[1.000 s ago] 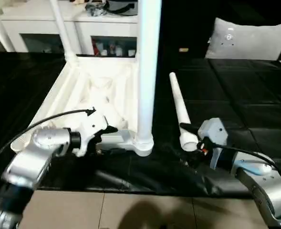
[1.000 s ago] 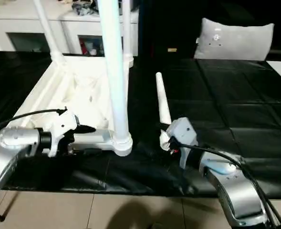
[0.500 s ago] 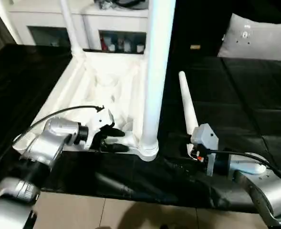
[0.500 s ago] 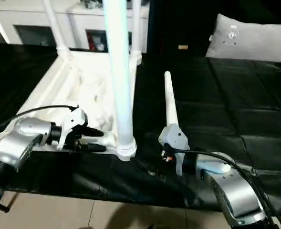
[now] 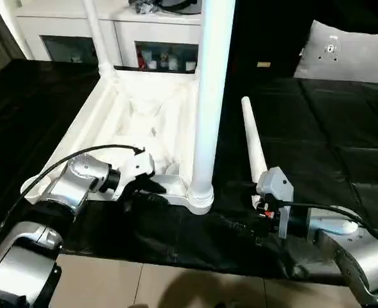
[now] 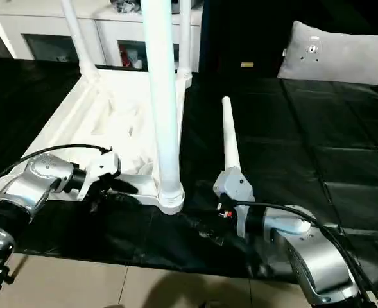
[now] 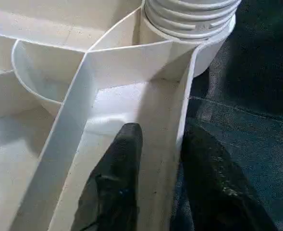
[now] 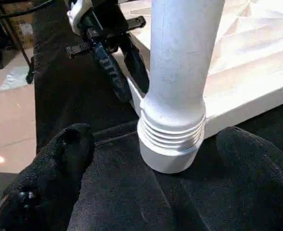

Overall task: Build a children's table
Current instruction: Rotate leg to tighten

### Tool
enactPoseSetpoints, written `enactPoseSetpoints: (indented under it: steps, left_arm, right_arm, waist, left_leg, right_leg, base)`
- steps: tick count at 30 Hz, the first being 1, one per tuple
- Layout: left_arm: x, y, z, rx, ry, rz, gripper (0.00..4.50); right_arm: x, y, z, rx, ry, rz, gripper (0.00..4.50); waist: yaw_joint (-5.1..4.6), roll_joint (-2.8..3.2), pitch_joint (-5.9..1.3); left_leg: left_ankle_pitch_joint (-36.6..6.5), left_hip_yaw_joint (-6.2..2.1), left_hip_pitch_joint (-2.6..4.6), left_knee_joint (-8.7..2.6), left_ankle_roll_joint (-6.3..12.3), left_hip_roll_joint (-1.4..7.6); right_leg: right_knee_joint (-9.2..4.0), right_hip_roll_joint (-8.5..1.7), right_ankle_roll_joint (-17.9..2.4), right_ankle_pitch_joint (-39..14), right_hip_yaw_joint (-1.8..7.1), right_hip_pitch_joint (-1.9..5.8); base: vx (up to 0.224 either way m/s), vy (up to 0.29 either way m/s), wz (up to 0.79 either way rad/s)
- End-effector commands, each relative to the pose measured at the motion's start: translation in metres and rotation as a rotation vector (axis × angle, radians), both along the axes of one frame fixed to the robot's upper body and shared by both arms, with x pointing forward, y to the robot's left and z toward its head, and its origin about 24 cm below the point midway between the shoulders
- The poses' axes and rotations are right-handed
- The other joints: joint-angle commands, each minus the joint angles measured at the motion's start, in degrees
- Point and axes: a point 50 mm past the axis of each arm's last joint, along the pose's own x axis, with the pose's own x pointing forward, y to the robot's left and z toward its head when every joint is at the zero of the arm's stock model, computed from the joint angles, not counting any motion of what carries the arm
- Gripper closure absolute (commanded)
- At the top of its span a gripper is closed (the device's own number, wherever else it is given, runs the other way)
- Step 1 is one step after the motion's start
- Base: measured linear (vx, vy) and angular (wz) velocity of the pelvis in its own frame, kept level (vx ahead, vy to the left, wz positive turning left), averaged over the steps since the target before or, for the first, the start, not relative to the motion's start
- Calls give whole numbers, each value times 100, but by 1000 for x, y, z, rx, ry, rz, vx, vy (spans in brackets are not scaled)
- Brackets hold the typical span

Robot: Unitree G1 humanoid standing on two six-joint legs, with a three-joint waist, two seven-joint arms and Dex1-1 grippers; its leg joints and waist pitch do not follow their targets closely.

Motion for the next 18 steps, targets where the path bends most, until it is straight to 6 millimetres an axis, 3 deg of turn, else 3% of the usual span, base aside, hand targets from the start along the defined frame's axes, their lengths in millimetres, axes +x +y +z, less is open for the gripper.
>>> enactPoseSetpoints:
  steps: [1,7,11,14,18]
  left_arm:
    - [2,-1,2,11,-13,-7,341]
    - [2,-2,-1,-23,-7,3,409]
    - [3,-2,-4,-41,-26,67,431]
    - [5,-4,-3,-65,-44,133,442]
    - [1,-10,-3,-116,-11,209,449]
  right_arm:
    - [0,3,2,1,-10,10,0]
    - [4,3,1,-9,-31,-21,0]
    - [16,2,1,-26,-67,-87,0]
    - [20,2,2,-25,-69,-91,0]
    - [29,3,2,-40,-80,-108,0]
  waist:
    - [46,22,-351]
    - [141,74,-335]
    - [115,73,-346]
    - [94,60,-352]
    - [24,-11,-361]
  left_leg:
    - [-187,34,-123,-477,62,221]
    - [-507,73,-95,-503,-12,269]
    - [-458,57,-132,-524,-116,271]
    - [-392,58,-144,-507,-116,275]
    - [-146,61,-182,-489,-61,265]
  right_leg:
    - [-360,-409,-1274,-893,253,431]
    - [-406,-433,-1261,-1270,229,405]
    - [-375,-435,-1186,-1251,206,434]
    - [-347,-442,-1267,-1065,205,448]
    - [-309,-444,-1348,-793,196,474]
  base:
    - [0,0,0]
    - [0,0,0]
    - [0,0,0]
    - [0,0,0]
    - [0,0,0]
